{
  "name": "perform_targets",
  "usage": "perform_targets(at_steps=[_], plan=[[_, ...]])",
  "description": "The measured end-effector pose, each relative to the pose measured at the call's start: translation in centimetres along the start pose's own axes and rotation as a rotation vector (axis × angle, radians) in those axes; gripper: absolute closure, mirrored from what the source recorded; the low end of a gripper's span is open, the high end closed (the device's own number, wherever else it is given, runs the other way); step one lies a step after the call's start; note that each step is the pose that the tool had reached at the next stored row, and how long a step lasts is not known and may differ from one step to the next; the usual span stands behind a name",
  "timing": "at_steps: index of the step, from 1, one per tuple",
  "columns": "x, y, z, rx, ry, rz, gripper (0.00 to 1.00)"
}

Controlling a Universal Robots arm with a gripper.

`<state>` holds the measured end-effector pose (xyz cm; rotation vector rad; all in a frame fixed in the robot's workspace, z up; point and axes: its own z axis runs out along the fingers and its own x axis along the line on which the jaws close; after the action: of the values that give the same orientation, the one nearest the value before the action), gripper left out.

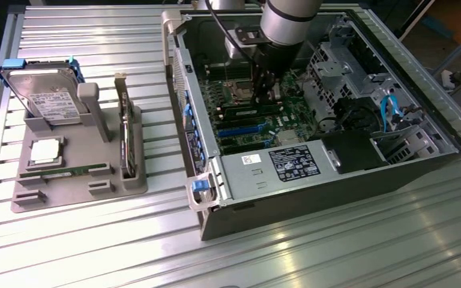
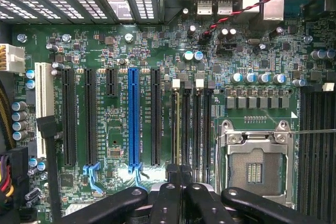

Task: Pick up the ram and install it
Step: 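Press down the ram until it locks into place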

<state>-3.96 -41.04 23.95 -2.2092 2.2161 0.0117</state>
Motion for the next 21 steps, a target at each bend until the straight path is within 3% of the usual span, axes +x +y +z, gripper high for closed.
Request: perform_targets(at_steps=[21], plan=[[0.03,0.01,0.71,-0.0001,0.0002,0.0,0.89]])
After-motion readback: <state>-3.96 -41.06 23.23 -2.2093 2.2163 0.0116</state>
